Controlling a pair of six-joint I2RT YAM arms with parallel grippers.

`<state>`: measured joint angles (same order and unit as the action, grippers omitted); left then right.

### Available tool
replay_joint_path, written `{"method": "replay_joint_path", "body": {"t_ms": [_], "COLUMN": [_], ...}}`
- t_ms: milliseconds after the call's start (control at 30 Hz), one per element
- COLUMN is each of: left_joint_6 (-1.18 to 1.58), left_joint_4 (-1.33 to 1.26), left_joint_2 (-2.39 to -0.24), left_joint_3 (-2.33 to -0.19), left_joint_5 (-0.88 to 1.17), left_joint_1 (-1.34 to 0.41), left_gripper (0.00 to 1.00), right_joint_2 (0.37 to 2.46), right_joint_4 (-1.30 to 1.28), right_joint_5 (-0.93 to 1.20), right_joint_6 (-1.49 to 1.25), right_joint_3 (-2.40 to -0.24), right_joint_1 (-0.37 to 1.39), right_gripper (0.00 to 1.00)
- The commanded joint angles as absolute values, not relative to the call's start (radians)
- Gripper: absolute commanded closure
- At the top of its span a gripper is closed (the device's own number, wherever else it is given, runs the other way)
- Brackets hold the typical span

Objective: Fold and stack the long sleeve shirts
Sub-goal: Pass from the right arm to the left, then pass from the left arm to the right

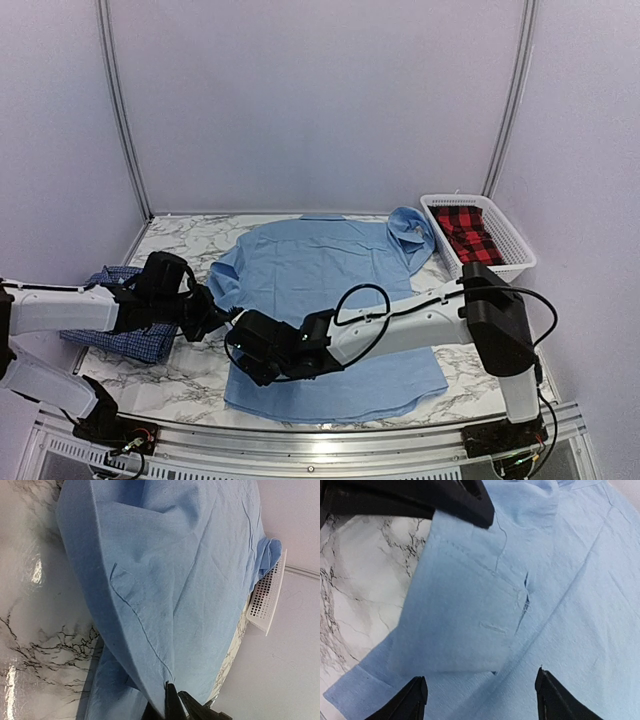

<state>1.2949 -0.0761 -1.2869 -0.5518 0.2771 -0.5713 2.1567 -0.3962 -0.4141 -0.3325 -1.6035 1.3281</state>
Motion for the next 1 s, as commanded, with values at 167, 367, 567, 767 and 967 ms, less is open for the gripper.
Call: {"method": "replay_joint_path", "body": {"t_ms": [167,367,567,767,967], "left_joint_6": [1.288,1.285,1.279,1.276,1.271], "left_joint_4": [-0.034,-0.025,-0.006,-0.002,-0.002], "left_joint_2": [-1.264,-1.260,-1.239,-1.228,-1.214], "left_joint_3": [-0.603,-0.610,-0.621,-0.615,-0.616], "left_joint_5": [0.296,0.299,0.296,0.296,0.298], "left_joint_1": [-0.574,-0.574,-0.574,-0.574,-0.570], "left_gripper": [1.00,1.00,1.00,1.00,1.00], "right_joint_2": [2.150,2.198,2.250,2.264,2.237], "right_joint_4": [-0.229,-0.252,-0.268,-0.281,-0.271], "right_joint_5": [-0.648,-0.680,-0.670,-0.681,-0.701], "right_joint_6": [-0.208,-0.186,-0.176,-0.196,-0.205], "right_joint_3": [-1.622,-1.681,-1.730,-1.740,-1.735], "right_joint_1": [1.389,1.393,1.389,1.367,1.355], "right_gripper": [0.25,0.27,0.33,0.36,0.75]}}
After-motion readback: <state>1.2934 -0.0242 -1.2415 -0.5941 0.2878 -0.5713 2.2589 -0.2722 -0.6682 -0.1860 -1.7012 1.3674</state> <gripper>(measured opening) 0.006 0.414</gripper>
